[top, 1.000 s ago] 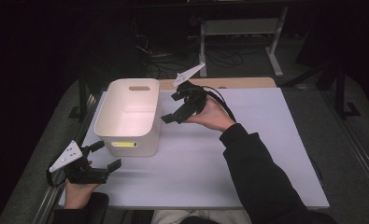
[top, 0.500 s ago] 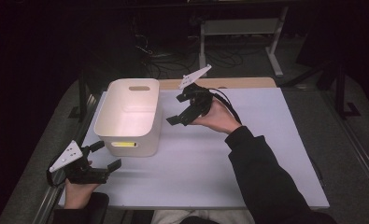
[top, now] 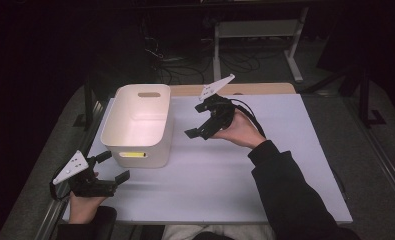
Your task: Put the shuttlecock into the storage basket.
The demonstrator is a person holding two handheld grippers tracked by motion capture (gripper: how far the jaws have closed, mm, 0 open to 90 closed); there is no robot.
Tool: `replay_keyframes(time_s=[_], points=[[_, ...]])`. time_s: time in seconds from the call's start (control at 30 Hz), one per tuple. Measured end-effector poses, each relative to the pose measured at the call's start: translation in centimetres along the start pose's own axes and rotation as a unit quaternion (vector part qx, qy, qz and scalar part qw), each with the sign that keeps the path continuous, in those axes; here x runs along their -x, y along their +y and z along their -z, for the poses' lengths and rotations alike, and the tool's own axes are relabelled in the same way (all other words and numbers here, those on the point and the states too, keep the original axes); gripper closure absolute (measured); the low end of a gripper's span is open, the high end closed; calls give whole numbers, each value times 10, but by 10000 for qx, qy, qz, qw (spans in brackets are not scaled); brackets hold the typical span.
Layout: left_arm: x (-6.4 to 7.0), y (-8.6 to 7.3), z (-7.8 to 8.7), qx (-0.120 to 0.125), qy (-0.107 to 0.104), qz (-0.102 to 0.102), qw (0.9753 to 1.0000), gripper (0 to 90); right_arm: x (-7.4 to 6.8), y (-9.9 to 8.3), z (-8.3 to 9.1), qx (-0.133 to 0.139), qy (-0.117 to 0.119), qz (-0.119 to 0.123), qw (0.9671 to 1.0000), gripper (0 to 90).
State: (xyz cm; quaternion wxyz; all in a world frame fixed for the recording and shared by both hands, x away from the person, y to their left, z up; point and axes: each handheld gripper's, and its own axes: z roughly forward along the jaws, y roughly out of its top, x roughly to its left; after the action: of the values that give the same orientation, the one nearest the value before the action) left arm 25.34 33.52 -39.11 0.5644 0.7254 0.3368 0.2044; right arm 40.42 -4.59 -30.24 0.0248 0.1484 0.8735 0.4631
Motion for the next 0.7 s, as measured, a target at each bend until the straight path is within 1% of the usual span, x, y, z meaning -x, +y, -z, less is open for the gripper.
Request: replay_keyframes(time_s=[0.27,0.43,0.7], points=[[0,0,0,-4,5,-3,10000,0,-3,-12,4,19,-1,-9,10000,0],[0,0,0,-6,7,1,10000,0,-6,-20,7,30,-5,33,10000,0],[0,0,0,-6,17,5,10000,0,-8,-34,15,101,-44,-19,9999,0]])
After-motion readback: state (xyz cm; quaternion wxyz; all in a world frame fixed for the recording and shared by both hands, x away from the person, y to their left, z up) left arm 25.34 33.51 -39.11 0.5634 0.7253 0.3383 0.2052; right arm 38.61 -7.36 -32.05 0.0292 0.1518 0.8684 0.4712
